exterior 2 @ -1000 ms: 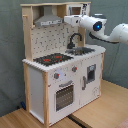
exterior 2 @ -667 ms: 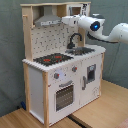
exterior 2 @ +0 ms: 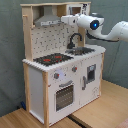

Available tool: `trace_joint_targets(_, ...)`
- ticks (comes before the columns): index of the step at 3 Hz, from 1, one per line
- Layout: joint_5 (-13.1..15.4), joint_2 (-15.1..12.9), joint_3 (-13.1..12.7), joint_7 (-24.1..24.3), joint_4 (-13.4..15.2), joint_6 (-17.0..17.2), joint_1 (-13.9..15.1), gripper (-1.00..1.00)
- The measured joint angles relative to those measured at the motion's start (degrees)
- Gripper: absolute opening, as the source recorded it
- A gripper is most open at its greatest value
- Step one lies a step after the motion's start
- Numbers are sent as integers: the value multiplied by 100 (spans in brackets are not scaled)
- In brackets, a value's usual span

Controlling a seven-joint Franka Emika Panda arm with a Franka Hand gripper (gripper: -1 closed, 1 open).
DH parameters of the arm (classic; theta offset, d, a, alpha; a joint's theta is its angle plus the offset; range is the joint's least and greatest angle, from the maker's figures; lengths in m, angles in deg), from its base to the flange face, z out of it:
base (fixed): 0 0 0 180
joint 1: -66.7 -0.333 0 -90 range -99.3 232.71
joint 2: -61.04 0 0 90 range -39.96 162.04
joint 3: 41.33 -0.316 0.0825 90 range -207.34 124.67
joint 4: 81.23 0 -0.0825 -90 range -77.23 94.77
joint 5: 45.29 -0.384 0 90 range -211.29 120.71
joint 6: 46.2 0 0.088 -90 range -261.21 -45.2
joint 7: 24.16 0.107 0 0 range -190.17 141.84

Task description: Play with the kitchen

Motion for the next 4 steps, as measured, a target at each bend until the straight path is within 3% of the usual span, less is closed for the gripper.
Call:
trace_joint_targets(1,-4,-84,-48,-26,-16,-32,-19,-100)
trace_joint_targets(2,-2,-501,-102,-367,8,-17,-246,-100)
trace_joint_targets(4,2,-591,465,-677,586,52,-1153,-100)
